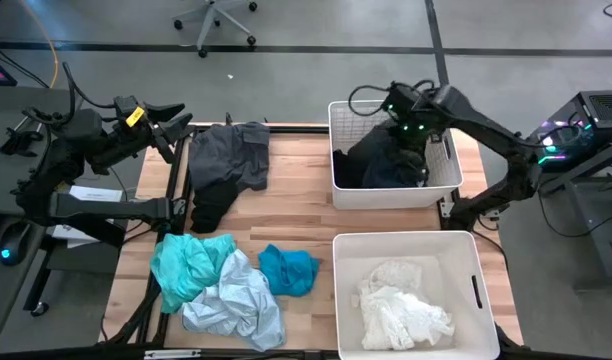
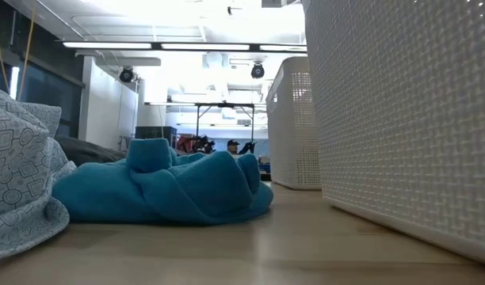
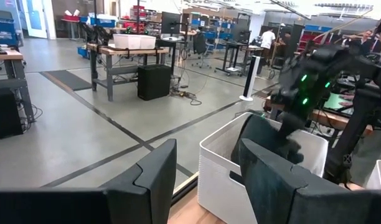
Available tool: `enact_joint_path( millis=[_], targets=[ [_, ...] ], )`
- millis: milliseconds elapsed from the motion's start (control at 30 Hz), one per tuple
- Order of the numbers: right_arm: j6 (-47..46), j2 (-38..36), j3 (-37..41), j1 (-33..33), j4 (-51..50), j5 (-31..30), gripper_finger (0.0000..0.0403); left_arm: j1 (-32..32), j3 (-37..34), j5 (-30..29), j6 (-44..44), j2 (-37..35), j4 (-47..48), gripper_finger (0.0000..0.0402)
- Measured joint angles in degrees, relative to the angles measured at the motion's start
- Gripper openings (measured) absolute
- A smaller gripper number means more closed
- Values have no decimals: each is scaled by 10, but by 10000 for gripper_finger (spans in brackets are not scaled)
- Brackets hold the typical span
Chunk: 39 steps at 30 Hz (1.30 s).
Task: Sort clothes
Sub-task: Adjust the dark blue jeans, then adjust the top white laundry bin
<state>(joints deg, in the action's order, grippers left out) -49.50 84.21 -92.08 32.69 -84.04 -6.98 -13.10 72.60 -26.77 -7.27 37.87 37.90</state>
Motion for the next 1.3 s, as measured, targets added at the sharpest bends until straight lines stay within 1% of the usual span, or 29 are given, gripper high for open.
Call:
enact_joint_path(
  millis=[167, 267, 333, 400, 467, 567, 667, 733, 767, 867, 900, 1000, 1067, 1133, 1233, 1300],
  targets=[
    [-15, 13, 157, 12, 58, -16, 8, 0, 0, -5, 0, 1, -2, 161],
    [-11, 13, 220, 28, 98, 22, 20, 0, 0, -5, 9, 2, -2, 161],
    [-3, 13, 228, 39, 94, 47, 34, 0, 0, -5, 18, 4, -3, 161],
    [13, 12, 212, 44, 78, 61, 53, 0, 0, -5, 19, 6, -1, 161],
    [22, 11, 182, 43, 60, 60, 76, 0, 0, -5, 19, 7, -2, 161],
    [26, 6, 119, 39, 22, 41, 113, 0, 0, -5, 19, 9, -1, 161],
    [26, 5, 53, 33, -39, 21, 147, 0, 0, -5, 19, 9, -1, 161],
    [30, 5, 11, 23, -65, 22, 164, 0, 0, -5, 19, 9, -1, 161],
    [35, 1, -6, 15, -60, 38, 171, 0, 0, -5, 19, 9, -1, 161],
    [64, -13, -50, -32, -18, 121, 180, 0, 0, -5, 19, 9, 0, 161],
    [81, -14, -66, -58, -4, 150, 180, 0, 0, -5, 20, 9, 0, 161],
    [146, -14, -105, -151, -3, 225, 181, 0, 0, -5, 20, 9, 0, 161],
    [149, -14, -113, -215, -12, 237, 181, 0, 0, -5, 20, 10, -1, 161],
    [110, -14, -113, -269, -37, 232, 181, 0, 0, -7, 20, 11, 0, 161],
    [78, -14, -89, -325, -51, 228, 181, 0, 0, -9, 31, 17, 0, 161],
    [61, -13, -63, -348, -52, 225, 181, 0, 0, -9, 46, 25, -1, 161]
  ],
)
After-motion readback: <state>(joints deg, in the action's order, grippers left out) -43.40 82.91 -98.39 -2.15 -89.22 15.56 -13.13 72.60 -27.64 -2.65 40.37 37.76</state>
